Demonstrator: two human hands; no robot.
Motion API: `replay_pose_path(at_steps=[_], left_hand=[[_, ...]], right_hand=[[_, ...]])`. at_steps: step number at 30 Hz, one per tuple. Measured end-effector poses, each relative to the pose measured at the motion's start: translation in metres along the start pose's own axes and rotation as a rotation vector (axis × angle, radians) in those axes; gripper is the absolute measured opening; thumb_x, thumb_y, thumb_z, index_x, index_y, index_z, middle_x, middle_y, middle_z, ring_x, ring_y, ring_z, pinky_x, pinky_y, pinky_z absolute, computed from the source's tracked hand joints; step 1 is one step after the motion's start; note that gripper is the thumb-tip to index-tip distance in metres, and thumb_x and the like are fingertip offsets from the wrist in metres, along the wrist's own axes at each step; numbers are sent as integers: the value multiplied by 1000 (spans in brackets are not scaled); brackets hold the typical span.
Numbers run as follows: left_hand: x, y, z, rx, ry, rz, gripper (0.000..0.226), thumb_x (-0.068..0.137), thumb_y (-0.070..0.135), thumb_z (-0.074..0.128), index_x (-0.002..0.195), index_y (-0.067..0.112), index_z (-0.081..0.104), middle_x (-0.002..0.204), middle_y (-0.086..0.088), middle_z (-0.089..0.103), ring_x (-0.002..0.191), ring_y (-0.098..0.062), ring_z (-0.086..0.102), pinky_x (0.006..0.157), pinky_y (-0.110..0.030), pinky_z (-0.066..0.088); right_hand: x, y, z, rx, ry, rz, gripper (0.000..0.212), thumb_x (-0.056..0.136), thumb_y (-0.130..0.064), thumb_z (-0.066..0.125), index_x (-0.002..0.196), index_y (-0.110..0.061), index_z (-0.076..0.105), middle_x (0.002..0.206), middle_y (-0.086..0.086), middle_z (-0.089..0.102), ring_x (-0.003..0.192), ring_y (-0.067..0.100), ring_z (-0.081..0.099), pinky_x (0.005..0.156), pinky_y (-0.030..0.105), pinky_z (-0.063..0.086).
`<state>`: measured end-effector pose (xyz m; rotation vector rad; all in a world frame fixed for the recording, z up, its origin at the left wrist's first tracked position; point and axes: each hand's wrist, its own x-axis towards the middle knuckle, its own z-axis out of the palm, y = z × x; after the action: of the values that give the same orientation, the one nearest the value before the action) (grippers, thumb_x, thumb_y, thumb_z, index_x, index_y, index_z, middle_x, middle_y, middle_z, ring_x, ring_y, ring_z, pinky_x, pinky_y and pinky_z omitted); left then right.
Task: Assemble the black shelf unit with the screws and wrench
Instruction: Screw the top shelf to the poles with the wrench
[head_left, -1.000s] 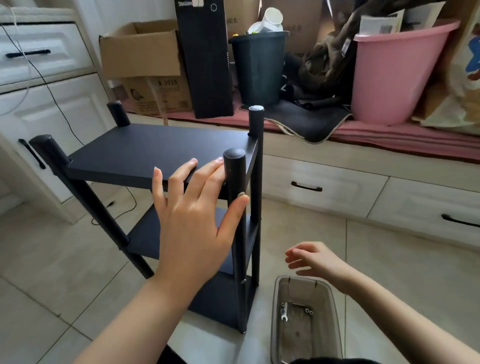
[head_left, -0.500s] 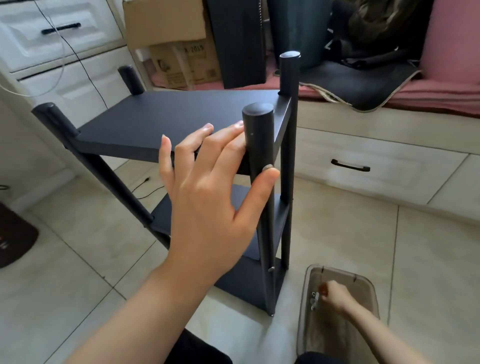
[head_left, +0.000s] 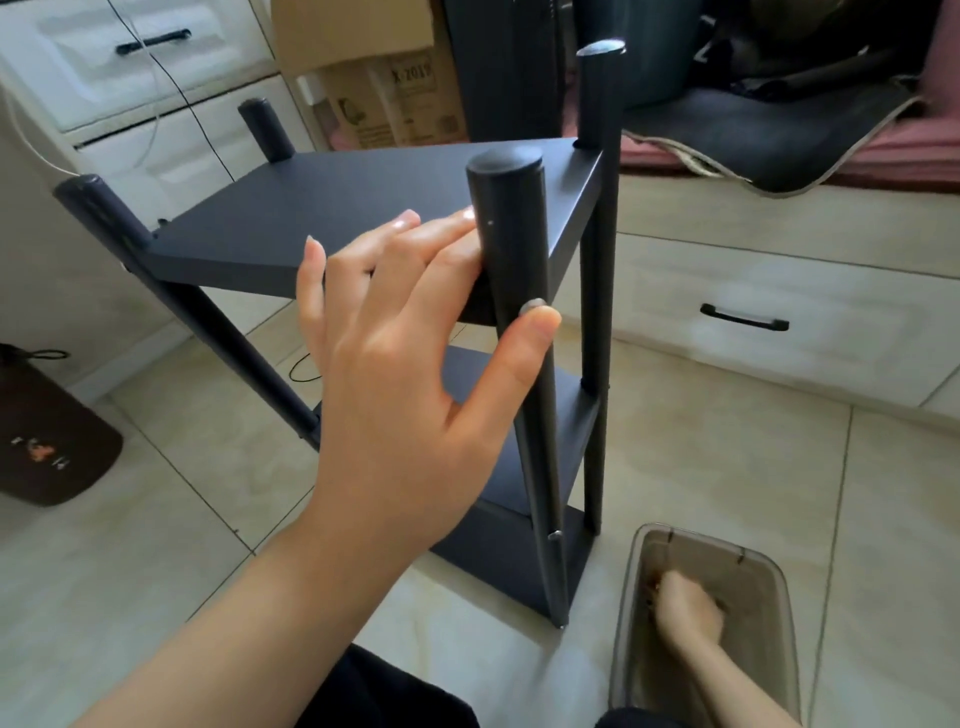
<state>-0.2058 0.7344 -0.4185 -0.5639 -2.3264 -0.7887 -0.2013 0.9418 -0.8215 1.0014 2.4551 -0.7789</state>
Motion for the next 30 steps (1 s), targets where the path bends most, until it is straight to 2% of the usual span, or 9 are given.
replay_pose_path(at_steps=[3,7,9,14,18,23,26,30], left_hand=[[-1,0,1,6,1,-2,43,96,45,47,125,19,66,130,7,60,134,-24,46,121,-51,4],[-1,-1,0,8,9,-3,43,96,46,47,126,21,66,131,8,59,136,-22,44,123,-45,2],[-1,-1,-1,5,7,-6,44,95,47,47,127,22,65,133,10,58,137,-20,43,123,-44,2],[-1,-1,-2,6,-1,1,45,95,48,46,127,22,65,133,10,58,138,-19,42,123,-45,3],[-1,-1,0,10,17,1,45,95,48,46,125,21,66,133,9,58,138,-19,42,123,-44,3],[-1,-1,2,19,24,2,46,95,49,45,125,20,66,132,9,59,137,-20,43,123,-44,2],[-2,-2,3,13,29,10,45,96,48,45,125,20,66,131,8,59,136,-22,44,123,-43,1],[-2,-4,4,18,33,19,45,96,48,46,125,21,66,131,8,59,136,-21,43,123,-44,1]], right_hand=[[-5,1,7,-29,3,-67,33,98,-12,33,94,-13,65,106,9,71,98,29,66,82,30,49],[-6,-1,5,-2,23,-135,35,101,-20,25,115,-20,57,123,6,65,109,26,63,79,30,46],[-8,-1,3,-72,16,-128,37,102,-23,22,111,-20,58,122,9,65,106,28,62,75,31,40],[-14,2,-2,-86,34,-110,16,100,-27,46,102,-18,60,110,4,67,100,25,65,74,34,50],[-11,5,-5,4,26,-75,15,98,-26,53,94,-13,60,103,10,67,96,30,65,76,36,53],[1,10,0,224,37,-45,14,94,-10,59,94,1,68,95,21,70,94,37,65,83,45,54],[2,10,0,299,25,-20,14,94,-7,61,98,5,68,96,23,69,96,38,64,85,45,54],[0,13,-5,382,20,-20,14,94,-6,62,104,3,67,102,22,69,101,37,64,91,48,52]])
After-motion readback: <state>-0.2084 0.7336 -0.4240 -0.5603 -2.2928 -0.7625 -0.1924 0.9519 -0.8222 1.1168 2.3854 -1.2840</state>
